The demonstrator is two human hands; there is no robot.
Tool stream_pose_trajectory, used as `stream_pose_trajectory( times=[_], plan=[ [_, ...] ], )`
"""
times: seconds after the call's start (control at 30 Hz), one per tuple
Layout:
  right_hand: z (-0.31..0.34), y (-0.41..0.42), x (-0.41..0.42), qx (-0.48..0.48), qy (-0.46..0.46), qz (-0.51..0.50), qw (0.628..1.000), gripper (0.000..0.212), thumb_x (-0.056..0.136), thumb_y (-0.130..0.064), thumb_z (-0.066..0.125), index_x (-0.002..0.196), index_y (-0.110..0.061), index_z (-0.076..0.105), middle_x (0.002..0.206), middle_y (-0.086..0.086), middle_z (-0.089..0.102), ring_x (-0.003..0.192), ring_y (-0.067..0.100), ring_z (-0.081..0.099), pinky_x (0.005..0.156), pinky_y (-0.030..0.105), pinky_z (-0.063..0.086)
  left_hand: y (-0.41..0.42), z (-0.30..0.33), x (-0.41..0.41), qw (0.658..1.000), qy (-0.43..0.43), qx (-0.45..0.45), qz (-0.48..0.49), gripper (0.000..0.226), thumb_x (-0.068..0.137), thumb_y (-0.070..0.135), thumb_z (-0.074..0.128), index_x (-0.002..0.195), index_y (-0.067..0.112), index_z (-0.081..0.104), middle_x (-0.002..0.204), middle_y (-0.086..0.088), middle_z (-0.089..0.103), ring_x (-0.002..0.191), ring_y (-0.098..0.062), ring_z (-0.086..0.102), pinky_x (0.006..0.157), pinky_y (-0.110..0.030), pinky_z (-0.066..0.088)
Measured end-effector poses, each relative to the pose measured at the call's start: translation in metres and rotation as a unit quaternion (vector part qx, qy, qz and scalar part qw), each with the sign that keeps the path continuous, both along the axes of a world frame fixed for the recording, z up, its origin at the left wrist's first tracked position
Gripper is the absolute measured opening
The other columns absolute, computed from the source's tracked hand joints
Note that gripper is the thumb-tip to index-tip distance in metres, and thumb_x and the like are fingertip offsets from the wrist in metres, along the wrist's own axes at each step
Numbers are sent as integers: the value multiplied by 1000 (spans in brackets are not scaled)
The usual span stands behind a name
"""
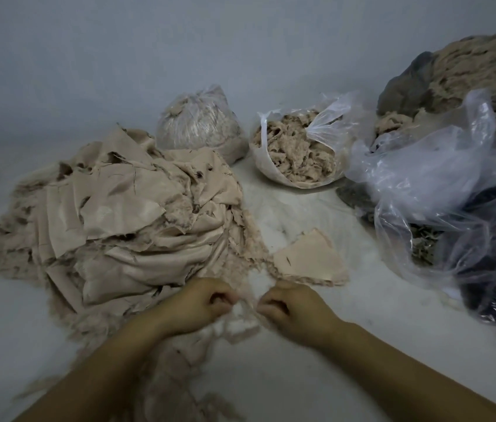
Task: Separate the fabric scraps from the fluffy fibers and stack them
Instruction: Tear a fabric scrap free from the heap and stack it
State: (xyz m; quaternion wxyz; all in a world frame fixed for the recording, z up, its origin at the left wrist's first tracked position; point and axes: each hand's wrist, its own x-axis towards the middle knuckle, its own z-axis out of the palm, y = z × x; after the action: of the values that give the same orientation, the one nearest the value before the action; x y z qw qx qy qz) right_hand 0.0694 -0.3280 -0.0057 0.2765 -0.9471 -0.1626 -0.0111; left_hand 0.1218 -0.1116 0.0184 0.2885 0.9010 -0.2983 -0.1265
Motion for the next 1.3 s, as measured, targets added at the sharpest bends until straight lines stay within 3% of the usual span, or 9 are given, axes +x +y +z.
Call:
stream_pose_trajectory(
  times=[0.1,0.23,0.3,0.5,0.63,0.83,1.07,1.17,1.3],
  plan=[
    [10,13,-2,59,16,-25,998,39,94,-45,53,65,-21,63,64,-3,62,62,14,56,65,32,46,20,11,-4,998,38,-50,22,21,88,15,65,84,35,69,84,21,69,82,6,62,74,-6,43],
    [12,39,-2,60,26,-11,998,25,94,-39,55,107,-21,67,103,0,67,94,17,59,83,29,46,44,24,-3,995,9,95,-25,20,86,37,66,106,34,65,105,22,62,98,3,57,89,-17,43],
    [11,48,-4,60,48,-9,997,27,94,-41,54,96,-18,69,92,1,67,85,16,59,77,29,45,50,22,-3,982,-17,180,-47,33,86,41,64,115,27,64,108,18,59,101,-2,54,90,-21,41],
    [15,66,-11,306,146,-54,939,20,80,-47,71,72,-28,68,61,-15,60,57,-3,53,55,11,40,42,8,-11,993,71,-89,-6,4,87,27,65,90,26,63,82,3,62,79,-5,55,76,-26,45],
    [13,69,-8,388,100,-79,913,27,87,-22,69,65,-17,55,57,-11,51,57,5,47,59,21,40,24,11,-13,977,76,-195,49,27,87,23,66,67,29,49,60,17,46,61,-1,40,59,-21,34],
    [6,52,-14,463,65,-169,867,33,93,-23,59,63,-16,47,51,-15,45,54,8,42,55,17,39,32,20,-7,994,79,42,57,36,90,51,53,66,25,51,54,17,48,55,2,44,58,-22,37],
    [14,51,-18,547,97,-150,818,20,82,-23,71,82,-3,70,74,5,72,70,18,67,59,23,52,7,24,-19,990,61,-129,9,35,93,37,55,59,27,51,54,15,45,53,1,41,54,-18,34],
    [12,49,-19,521,70,-110,843,22,85,-2,66,77,-20,75,77,-3,74,74,12,68,66,20,51,2,28,-19,963,141,-228,33,26,99,28,42,88,25,66,82,11,62,76,1,55,73,-15,44],
    [15,44,-26,475,57,-58,876,39,85,8,61,87,-28,75,84,-12,70,80,-1,64,72,12,47,-11,24,-15,980,162,-115,-12,24,100,13,44,114,10,62,106,2,64,97,-6,58,93,-20,43]
  ],
)
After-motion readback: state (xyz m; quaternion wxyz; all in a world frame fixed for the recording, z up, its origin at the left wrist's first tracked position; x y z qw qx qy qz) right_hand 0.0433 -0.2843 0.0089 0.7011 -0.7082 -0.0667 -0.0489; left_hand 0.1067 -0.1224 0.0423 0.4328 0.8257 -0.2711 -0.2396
